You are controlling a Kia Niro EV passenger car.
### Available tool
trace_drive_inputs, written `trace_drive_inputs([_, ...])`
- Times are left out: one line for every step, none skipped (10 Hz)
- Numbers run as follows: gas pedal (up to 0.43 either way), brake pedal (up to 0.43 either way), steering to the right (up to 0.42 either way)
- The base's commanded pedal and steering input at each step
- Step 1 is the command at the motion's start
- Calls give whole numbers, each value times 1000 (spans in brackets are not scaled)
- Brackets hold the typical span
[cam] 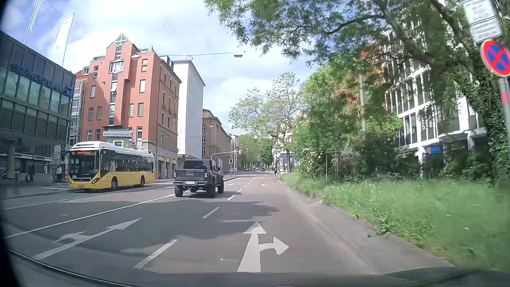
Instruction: Follow the waypoints while adhering to traffic rules and regulations
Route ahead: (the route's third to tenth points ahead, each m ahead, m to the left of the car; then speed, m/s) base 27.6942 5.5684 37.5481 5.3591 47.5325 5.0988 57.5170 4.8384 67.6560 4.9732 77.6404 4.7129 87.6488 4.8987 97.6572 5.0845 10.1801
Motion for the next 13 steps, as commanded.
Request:
trace_drive_inputs([98,0,0])
trace_drive_inputs([98,0,0])
trace_drive_inputs([98,0,-1])
trace_drive_inputs([98,0,-1])
trace_drive_inputs([98,0,-1])
trace_drive_inputs([98,0,-1])
trace_drive_inputs([98,0,-3])
trace_drive_inputs([98,0,-3])
trace_drive_inputs([98,0,-2])
trace_drive_inputs([110,0,0])
trace_drive_inputs([110,0,0])
trace_drive_inputs([110,0,0])
trace_drive_inputs([110,0,0])
